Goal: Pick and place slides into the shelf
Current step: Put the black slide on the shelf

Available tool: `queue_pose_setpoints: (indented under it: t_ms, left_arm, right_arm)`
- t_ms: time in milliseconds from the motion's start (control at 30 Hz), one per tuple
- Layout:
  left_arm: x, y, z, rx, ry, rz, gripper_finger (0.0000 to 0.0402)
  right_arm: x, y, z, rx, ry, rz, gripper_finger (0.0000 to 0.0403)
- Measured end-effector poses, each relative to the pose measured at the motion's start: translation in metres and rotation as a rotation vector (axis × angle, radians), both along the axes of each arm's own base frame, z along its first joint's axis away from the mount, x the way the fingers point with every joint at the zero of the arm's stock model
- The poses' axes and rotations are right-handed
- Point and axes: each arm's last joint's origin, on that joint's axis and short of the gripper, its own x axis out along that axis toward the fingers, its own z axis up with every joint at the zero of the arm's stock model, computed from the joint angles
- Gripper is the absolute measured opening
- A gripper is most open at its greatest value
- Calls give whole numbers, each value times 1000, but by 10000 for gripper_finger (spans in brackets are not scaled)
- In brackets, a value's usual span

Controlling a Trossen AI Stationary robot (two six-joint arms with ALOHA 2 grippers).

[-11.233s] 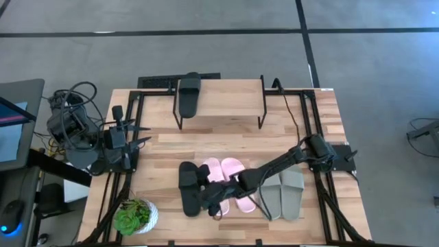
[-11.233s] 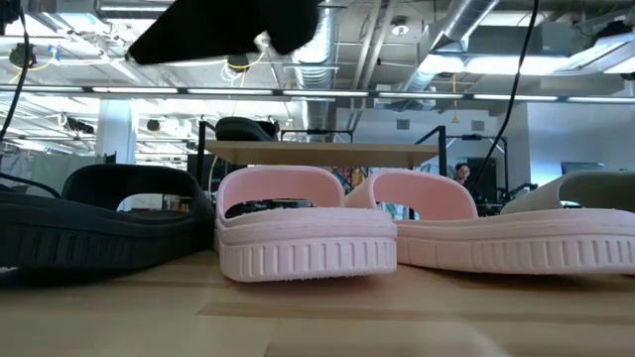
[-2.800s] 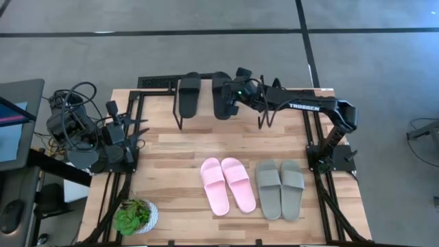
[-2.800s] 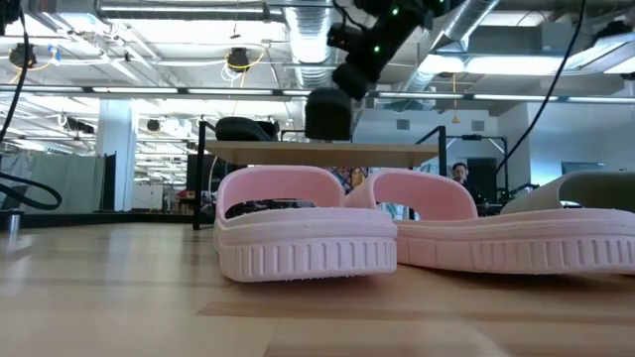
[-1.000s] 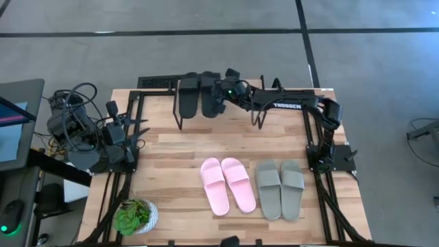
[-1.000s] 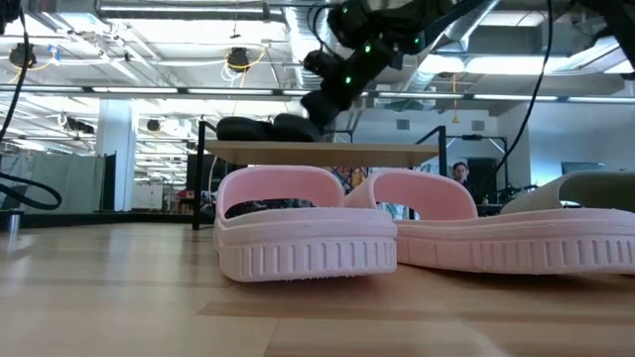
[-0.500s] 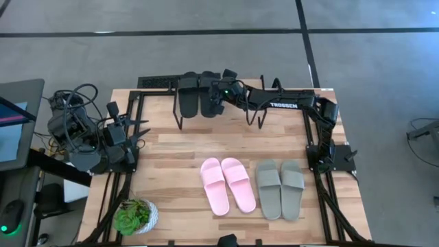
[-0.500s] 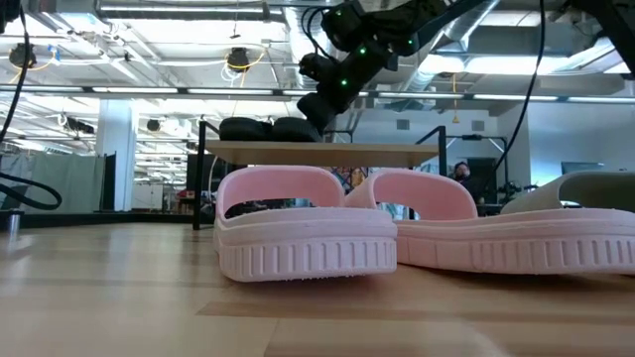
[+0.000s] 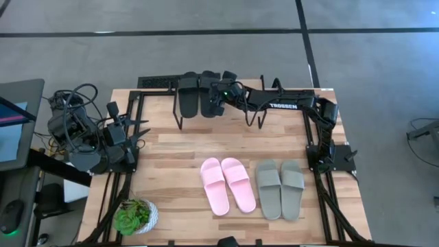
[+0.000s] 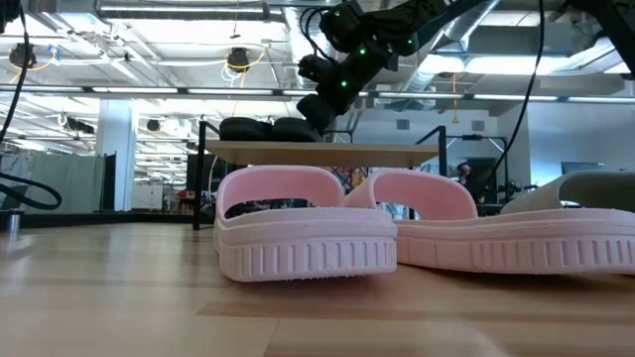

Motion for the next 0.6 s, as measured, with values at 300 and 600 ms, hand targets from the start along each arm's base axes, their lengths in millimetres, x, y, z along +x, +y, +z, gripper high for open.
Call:
queue_pose_setpoints:
  t_ms: [300,600]
  left_arm:
    - [0,0,0,-6,-3,1,105]
    - [0,0,0,-7,-4,2,105]
  right_arm:
    - [1,4,-1,6,-3,0,157]
    - [3,9,-1,-23,21,12,192]
